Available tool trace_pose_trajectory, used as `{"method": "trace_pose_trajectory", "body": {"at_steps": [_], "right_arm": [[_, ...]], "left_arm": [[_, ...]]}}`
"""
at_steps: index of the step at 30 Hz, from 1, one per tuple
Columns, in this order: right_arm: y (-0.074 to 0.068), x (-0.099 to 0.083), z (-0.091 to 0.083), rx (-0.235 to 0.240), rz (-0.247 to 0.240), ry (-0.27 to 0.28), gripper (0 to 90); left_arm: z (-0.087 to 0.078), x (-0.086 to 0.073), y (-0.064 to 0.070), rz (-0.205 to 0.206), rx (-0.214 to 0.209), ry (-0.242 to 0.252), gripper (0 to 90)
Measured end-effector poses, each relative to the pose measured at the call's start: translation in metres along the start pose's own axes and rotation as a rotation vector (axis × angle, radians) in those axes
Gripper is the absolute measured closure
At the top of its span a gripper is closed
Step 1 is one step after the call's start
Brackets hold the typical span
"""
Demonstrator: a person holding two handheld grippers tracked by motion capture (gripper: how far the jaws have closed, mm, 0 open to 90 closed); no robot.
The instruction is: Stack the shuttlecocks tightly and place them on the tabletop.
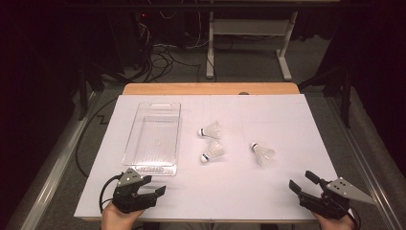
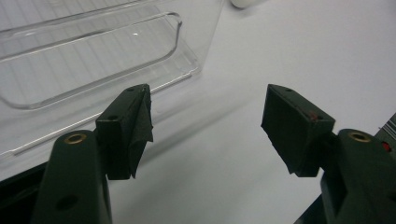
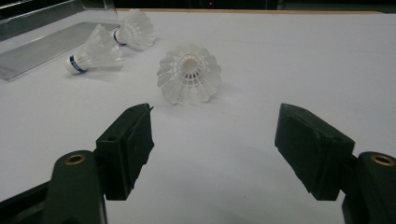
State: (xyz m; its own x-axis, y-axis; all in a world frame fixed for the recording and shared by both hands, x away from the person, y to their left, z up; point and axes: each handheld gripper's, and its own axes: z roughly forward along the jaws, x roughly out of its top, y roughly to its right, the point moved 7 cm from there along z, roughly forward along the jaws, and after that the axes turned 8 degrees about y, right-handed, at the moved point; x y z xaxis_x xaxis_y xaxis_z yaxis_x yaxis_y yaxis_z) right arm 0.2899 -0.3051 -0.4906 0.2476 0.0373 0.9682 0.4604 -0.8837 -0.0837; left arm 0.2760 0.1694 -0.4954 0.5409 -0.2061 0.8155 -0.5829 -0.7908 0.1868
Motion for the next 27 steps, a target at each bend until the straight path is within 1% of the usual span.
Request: {"method": "trace_pose_trajectory", "body": {"at_steps": [6, 8, 12, 16, 19, 24, 27], "right_arm": [[0.001, 0.001, -0.001, -0.009, 0.003, 0.005, 28.3], [0.001, 0.002, -0.001, -0.004, 0.002, 0.014, 28.3], [0.001, 0.001, -0.001, -0.011, 0.002, 0.012, 28.1], [0.002, 0.001, -0.001, -0.013, 0.006, 0.013, 28.1], [0.002, 0.001, -0.001, -0.013, 0.005, 0.012, 28.1], [0.004, 0.001, -0.001, -0.032, 0.004, 0.007, 27.3], [0.004, 0.0, 0.001, -0.032, 0.007, -0.001, 27.3]], "left_arm": [[-0.007, -0.003, -0.009, -0.017, 0.025, 0.045, 33.6], [-0.009, -0.004, -0.014, -0.031, 0.028, 0.061, 33.6], [-0.012, -0.007, -0.023, -0.063, 0.046, 0.094, 32.9], [-0.016, -0.01, -0.028, -0.074, 0.067, 0.124, 32.7], [-0.017, -0.011, -0.03, -0.077, 0.074, 0.136, 32.8], [-0.016, -0.013, -0.031, -0.063, 0.092, 0.131, 30.7], [-0.016, -0.014, -0.032, -0.061, 0.099, 0.129, 30.6]]}}
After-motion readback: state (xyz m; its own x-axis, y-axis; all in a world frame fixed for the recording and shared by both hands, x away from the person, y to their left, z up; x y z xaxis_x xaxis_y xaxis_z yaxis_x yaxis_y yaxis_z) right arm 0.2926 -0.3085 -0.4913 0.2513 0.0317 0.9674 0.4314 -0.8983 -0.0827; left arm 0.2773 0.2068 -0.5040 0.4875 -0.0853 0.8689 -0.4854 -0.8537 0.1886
